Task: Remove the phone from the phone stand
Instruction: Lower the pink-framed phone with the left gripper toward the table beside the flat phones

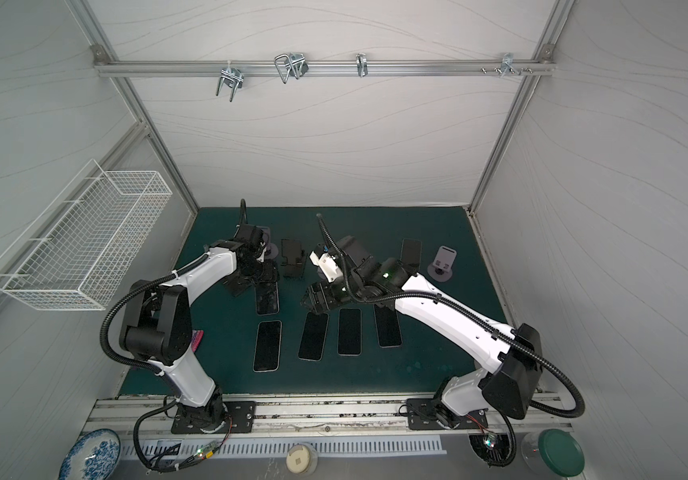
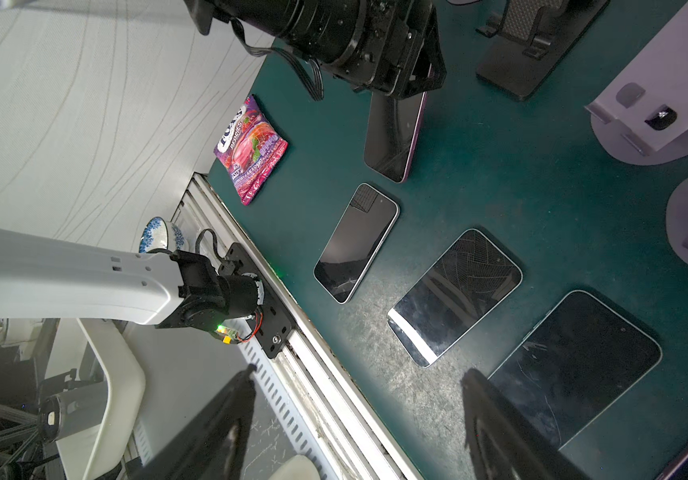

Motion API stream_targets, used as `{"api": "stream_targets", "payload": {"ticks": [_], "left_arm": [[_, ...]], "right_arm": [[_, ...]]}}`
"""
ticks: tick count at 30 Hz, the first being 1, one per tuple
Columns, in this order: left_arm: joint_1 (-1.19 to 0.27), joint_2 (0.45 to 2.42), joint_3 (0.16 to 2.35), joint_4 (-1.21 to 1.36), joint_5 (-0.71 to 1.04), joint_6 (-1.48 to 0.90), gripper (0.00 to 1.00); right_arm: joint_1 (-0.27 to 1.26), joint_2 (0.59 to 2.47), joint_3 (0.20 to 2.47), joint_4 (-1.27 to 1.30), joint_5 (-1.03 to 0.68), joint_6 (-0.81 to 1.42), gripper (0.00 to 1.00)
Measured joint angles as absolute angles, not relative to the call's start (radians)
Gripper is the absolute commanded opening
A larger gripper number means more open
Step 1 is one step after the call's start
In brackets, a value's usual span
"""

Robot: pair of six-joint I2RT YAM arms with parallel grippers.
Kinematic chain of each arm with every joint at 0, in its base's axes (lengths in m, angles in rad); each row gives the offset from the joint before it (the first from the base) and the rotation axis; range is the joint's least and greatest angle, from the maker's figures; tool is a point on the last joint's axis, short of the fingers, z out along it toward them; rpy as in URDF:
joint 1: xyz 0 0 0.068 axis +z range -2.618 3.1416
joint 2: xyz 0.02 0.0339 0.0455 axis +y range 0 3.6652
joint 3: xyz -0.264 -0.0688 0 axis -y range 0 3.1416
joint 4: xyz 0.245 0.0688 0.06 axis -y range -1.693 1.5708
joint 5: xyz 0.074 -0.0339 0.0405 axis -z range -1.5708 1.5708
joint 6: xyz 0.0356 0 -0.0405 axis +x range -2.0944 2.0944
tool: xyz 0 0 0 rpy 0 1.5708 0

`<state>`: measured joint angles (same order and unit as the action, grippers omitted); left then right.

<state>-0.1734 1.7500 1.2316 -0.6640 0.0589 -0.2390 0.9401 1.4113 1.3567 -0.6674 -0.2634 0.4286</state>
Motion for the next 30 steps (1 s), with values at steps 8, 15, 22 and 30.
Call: {"api": "stream_targets", "payload": {"ticks": [8,15,22,30], "left_arm": [[-0.173,1.775,1.232,-0.663,0.059,-0.239,0.59],[-0.175,1.793,1.232,-0.661,0.060,-0.239,0.59],[-0.178,1.820,1.249,-0.664,0.060,-0.237,0.59],[-0.178,1.851,1.267,-0.664,0.060,-0.237,0.59]], "right_arm": [[0.940,1.412,1.357,-0.669,-0.264,0.428,0.80],[0.940,1.413,1.356,-0.675,-0.264,0.429,0.80],[0.940,1.421,1.356,-0.675,-0.265,0.428,0.80],[0.940,1.427,1.356,-0.679,-0.265,0.426,0.80]]}}
